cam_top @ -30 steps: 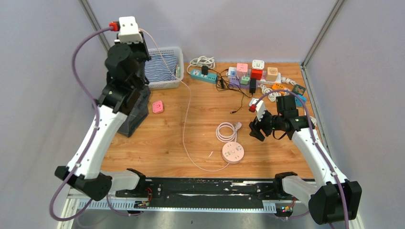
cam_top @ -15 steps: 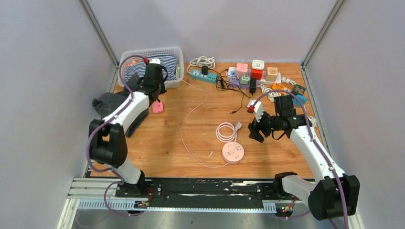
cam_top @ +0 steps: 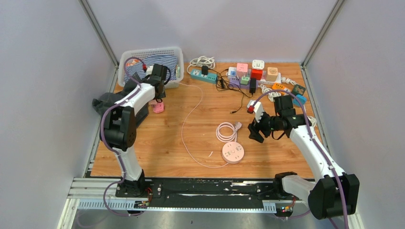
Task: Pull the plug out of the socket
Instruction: Place the plug at the center of the board.
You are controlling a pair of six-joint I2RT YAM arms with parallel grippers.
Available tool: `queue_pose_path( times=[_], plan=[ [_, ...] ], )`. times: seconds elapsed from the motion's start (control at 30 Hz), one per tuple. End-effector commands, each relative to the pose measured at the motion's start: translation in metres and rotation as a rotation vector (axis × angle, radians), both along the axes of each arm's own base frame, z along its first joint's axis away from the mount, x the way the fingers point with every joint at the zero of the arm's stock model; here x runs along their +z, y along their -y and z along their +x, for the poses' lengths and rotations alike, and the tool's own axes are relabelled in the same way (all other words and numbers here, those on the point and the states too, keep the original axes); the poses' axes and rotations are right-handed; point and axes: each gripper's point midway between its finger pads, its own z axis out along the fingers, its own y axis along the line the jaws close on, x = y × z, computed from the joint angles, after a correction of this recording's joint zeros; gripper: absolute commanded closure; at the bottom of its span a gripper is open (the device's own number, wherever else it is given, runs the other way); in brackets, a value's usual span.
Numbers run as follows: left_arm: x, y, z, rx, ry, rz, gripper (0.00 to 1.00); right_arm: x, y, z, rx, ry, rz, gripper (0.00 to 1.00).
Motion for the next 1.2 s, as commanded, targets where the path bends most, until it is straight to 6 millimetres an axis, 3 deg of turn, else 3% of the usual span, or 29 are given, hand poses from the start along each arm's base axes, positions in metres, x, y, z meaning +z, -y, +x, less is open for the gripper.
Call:
queue_pose_path(
  times=[0.0, 0.1, 0.3, 0.4, 0.5, 0.67, 0.9, 1.17],
  plan=[
    [0.005, -0.016, -0.004, 0.077, 0.011, 0.040, 0.29, -0.006, -0.002, -0.010, 0.026, -0.032, -0.004, 0.27],
    [0.019, -0.016, -0.006, 0.087, 0.042, 0.026, 0.22, -0.005, -0.002, -0.010, 0.025, -0.028, -0.005, 0.27],
    [0.060, 0.005, -0.012, 0.016, 0.141, -0.111, 0.20, -0.005, -0.002, -0.010, 0.025, -0.027, -0.005, 0.27],
    [0.070, 0.034, -0.022, -0.120, 0.181, -0.246, 0.21, -0.005, -0.001, -0.009, 0.026, -0.026, -0.007, 0.27],
    [0.081, 0.081, -0.036, -0.346, 0.272, -0.422, 0.21, -0.006, -0.001, -0.009, 0.024, -0.029, -0.010, 0.27],
    [0.093, 0.124, -0.084, -0.540, 0.404, -0.625, 0.20, -0.006, -0.001, -0.009, 0.024, -0.028, -0.012, 0.27],
    [0.079, 0.160, -0.149, -0.641, 0.389, -0.737, 0.19, -0.008, 0.001, -0.009, 0.021, -0.029, -0.021, 0.27],
    [0.066, 0.175, -0.197, -0.653, 0.400, -0.769, 0.20, -0.010, 0.003, -0.008, 0.016, -0.025, -0.032, 0.27]
  ],
)
